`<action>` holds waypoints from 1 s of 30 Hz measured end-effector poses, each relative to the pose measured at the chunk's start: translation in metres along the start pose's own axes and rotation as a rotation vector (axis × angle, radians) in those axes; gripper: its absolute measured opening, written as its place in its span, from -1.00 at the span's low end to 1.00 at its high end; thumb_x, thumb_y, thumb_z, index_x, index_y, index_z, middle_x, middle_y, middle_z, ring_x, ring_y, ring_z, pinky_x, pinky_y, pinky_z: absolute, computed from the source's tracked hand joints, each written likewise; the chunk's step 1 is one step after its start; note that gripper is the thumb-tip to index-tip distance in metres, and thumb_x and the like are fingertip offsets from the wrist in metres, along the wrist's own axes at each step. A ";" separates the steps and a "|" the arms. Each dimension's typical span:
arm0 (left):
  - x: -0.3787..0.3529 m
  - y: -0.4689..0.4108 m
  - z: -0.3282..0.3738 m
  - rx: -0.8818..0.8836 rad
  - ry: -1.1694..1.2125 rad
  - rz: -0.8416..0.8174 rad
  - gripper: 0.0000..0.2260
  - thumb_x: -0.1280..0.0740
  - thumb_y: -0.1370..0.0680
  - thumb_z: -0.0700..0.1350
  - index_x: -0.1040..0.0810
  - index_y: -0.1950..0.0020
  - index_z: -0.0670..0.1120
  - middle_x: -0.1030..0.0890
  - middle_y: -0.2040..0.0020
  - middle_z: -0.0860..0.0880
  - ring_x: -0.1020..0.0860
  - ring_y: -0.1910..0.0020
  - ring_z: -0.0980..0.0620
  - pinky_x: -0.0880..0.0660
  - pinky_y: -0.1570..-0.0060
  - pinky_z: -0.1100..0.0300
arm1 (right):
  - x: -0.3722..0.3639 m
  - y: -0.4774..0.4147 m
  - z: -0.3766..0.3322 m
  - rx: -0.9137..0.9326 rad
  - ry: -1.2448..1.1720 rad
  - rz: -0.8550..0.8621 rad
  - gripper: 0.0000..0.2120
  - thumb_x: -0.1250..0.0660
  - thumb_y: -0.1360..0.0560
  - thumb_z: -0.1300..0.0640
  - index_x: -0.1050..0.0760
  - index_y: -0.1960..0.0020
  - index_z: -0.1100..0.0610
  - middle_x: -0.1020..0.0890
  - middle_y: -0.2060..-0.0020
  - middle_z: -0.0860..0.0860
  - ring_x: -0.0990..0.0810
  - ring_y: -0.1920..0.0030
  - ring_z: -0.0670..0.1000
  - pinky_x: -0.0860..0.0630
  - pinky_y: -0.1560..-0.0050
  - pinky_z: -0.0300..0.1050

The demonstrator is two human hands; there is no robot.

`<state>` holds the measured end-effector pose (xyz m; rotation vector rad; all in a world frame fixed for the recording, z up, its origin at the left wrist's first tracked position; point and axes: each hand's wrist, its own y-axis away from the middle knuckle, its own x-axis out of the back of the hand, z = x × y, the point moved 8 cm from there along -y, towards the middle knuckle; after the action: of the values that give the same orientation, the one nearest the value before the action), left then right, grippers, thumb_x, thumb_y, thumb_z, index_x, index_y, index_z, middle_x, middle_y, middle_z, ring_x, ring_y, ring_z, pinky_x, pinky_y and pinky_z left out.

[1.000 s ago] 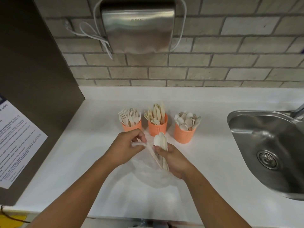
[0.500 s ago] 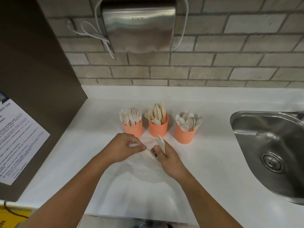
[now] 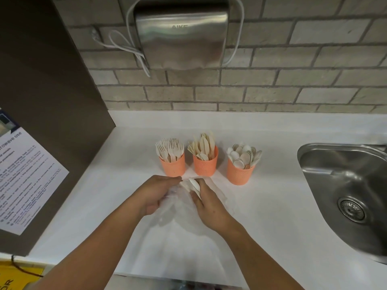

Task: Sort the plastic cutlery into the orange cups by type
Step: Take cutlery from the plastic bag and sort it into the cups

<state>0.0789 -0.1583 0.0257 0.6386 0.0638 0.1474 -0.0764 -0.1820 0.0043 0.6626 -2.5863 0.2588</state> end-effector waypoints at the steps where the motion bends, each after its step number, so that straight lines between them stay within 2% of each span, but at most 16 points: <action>1: -0.001 0.000 -0.002 0.008 0.027 -0.019 -0.78 -0.45 -0.62 -0.09 -0.72 -0.06 -0.25 -0.75 0.06 -0.20 -0.71 0.22 -0.06 -0.61 0.15 0.17 | -0.001 0.000 0.001 -0.001 0.001 -0.008 -0.79 -0.18 -0.71 0.05 -0.33 -0.33 -0.09 -0.54 -0.12 -0.13 -0.54 -0.07 -0.21 -0.41 -0.09 -0.36; 4: 0.000 -0.005 -0.008 -0.007 0.043 -0.029 -0.79 -0.46 -0.61 -0.09 -0.74 -0.09 -0.22 -0.76 0.00 -0.20 -0.73 0.08 -0.09 -0.61 -0.09 0.04 | -0.001 0.001 0.002 -0.007 -0.006 -0.004 -0.83 -0.16 -0.72 0.03 -0.33 -0.30 -0.04 -0.56 -0.02 -0.10 -0.55 0.02 -0.19 -0.40 0.01 -0.28; 6: 0.004 -0.009 -0.003 -0.105 -0.118 0.035 -0.88 -0.45 -0.62 -0.12 -0.76 -0.06 -0.12 -0.77 -0.01 -0.09 -0.72 -0.01 -0.03 -0.61 -0.15 0.06 | 0.003 0.002 0.003 -0.027 -0.044 0.055 -0.81 -0.14 -0.72 0.00 -0.33 -0.32 -0.04 -0.59 0.00 -0.10 -0.57 0.04 -0.15 -0.44 0.01 -0.23; 7: 0.006 -0.009 0.003 -0.173 -0.225 0.075 -0.90 -0.44 -0.62 -0.15 -0.77 -0.03 -0.07 -0.77 0.03 -0.01 -0.70 0.00 0.07 -0.60 -0.10 0.17 | 0.007 0.002 0.004 -0.046 -0.068 0.102 -0.82 -0.14 -0.72 0.00 -0.34 -0.30 -0.03 -0.61 0.01 -0.09 -0.58 0.05 -0.14 -0.46 0.02 -0.22; 9: 0.009 -0.005 0.016 -0.300 -0.424 0.154 -0.88 -0.42 -0.62 -0.15 -0.76 0.00 -0.02 -0.71 0.18 0.16 -0.62 0.18 0.27 -0.47 0.16 0.44 | 0.017 0.002 0.010 -0.097 -0.143 0.208 -0.87 -0.15 -0.72 0.08 -0.37 -0.25 0.05 -0.66 0.07 -0.06 -0.62 0.06 -0.13 -0.50 0.02 -0.18; 11: 0.012 -0.004 0.026 -0.409 -0.677 0.224 -0.89 -0.40 -0.63 -0.12 -0.74 0.00 0.02 -0.65 0.20 0.22 -0.59 0.19 0.25 -0.36 0.27 0.54 | 0.025 0.002 0.013 -0.132 -0.284 0.288 -0.85 -0.14 -0.73 0.14 -0.41 -0.26 0.07 -0.70 0.05 -0.05 -0.67 -0.01 -0.10 -0.59 -0.06 -0.09; 13: 0.010 -0.002 0.030 -0.508 -0.952 0.254 -0.90 -0.39 -0.64 -0.09 -0.71 -0.03 0.04 -0.67 0.12 0.16 -0.62 0.09 0.16 -0.44 0.15 0.45 | 0.033 0.000 0.011 -0.141 -0.416 0.340 -0.79 -0.13 -0.73 0.15 -0.42 -0.33 0.12 -0.71 0.01 -0.05 -0.69 -0.06 -0.04 -0.64 -0.15 0.06; 15: 0.007 -0.004 0.026 -0.551 -1.181 0.250 -0.87 -0.35 -0.65 -0.06 -0.70 -0.08 0.06 -0.70 0.02 0.08 -0.64 0.01 0.06 -0.53 0.04 0.25 | 0.043 -0.004 0.008 -0.149 -0.575 0.388 -0.72 -0.12 -0.74 0.13 -0.38 -0.40 0.19 -0.73 0.04 0.05 -0.72 -0.05 0.07 -0.64 -0.18 0.12; 17: 0.005 -0.007 0.018 -0.563 -1.359 0.250 -0.83 -0.30 -0.67 -0.04 -0.68 -0.15 0.06 -0.69 -0.06 0.05 -0.64 -0.02 0.02 -0.52 0.03 0.19 | 0.054 -0.008 0.004 -0.145 -0.784 0.434 -0.76 -0.12 -0.75 0.14 -0.40 -0.35 0.20 -0.71 0.15 0.15 -0.73 0.03 0.21 -0.65 -0.13 0.18; 19: 0.005 -0.009 0.013 -0.547 -1.439 0.235 -0.81 -0.28 -0.68 -0.02 -0.66 -0.19 0.06 -0.67 -0.11 0.04 -0.62 -0.06 0.02 -0.50 0.02 0.20 | 0.061 -0.013 0.001 -0.163 -0.961 0.426 -0.83 -0.12 -0.74 0.14 -0.43 -0.23 0.17 -0.65 0.22 0.19 -0.71 0.19 0.24 -0.67 0.00 0.23; 21: 0.004 -0.008 0.011 -0.531 -1.488 0.218 -0.79 -0.28 -0.68 0.05 -0.63 -0.25 0.09 -0.65 -0.17 0.07 -0.60 -0.13 0.03 -0.50 -0.03 0.19 | 0.064 -0.016 -0.001 -0.207 -1.019 0.355 -0.86 -0.14 -0.74 0.11 -0.42 -0.18 0.15 -0.58 0.23 0.18 -0.60 0.34 0.16 -0.63 0.21 0.13; 23: -0.002 0.001 0.019 -0.586 -1.587 0.264 -0.71 -0.26 -0.66 0.18 -0.61 -0.30 0.14 -0.64 -0.20 0.09 -0.58 -0.19 0.01 -0.49 -0.13 0.10 | 0.063 -0.017 -0.001 -0.239 -0.996 0.260 -0.83 -0.17 -0.73 0.09 -0.41 -0.22 0.18 -0.50 0.25 0.15 -0.44 0.43 0.07 -0.46 0.35 -0.04; 25: -0.010 0.017 0.043 -0.768 -1.512 0.377 -0.68 -0.25 -0.62 0.24 -0.64 -0.25 0.16 -0.66 -0.11 0.11 -0.58 -0.11 -0.01 -0.48 -0.11 0.06 | 0.061 -0.018 -0.006 -0.253 -0.920 0.160 -0.80 -0.17 -0.73 0.09 -0.39 -0.28 0.18 -0.45 0.27 0.11 -0.33 0.44 0.01 -0.31 0.39 -0.12; 27: -0.013 0.034 0.068 -0.874 -1.113 0.385 -0.74 -0.30 -0.60 0.22 -0.66 -0.16 0.15 -0.65 0.05 0.15 -0.60 0.04 0.05 -0.52 0.02 0.12 | 0.056 -0.017 -0.014 -0.259 -0.844 0.064 -0.84 -0.18 -0.73 0.09 -0.40 -0.23 0.15 -0.45 0.27 0.09 -0.28 0.44 0.00 -0.23 0.40 -0.15; 29: -0.014 0.030 0.080 -0.776 -0.706 0.282 -0.82 -0.41 -0.59 0.13 -0.65 -0.16 0.16 -0.66 0.11 0.15 -0.61 0.13 0.12 -0.53 0.11 0.27 | 0.049 -0.016 -0.021 -0.257 -0.819 -0.017 -0.86 -0.18 -0.73 0.10 -0.43 -0.21 0.15 -0.45 0.27 0.11 -0.26 0.43 0.00 -0.23 0.40 -0.16; 30: -0.019 0.026 0.083 -0.704 -0.578 0.216 -0.83 -0.45 -0.58 0.08 -0.64 -0.17 0.16 -0.67 0.12 0.14 -0.63 0.15 0.15 -0.54 0.12 0.32 | 0.046 -0.016 -0.024 -0.252 -0.816 -0.047 -0.84 -0.17 -0.73 0.10 -0.43 -0.22 0.16 -0.45 0.26 0.12 -0.27 0.43 0.01 -0.25 0.41 -0.16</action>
<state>0.0659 -0.1895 0.1080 -0.0364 -0.5949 0.1757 -0.0953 -0.2075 0.0484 0.8586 -3.2680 -0.4457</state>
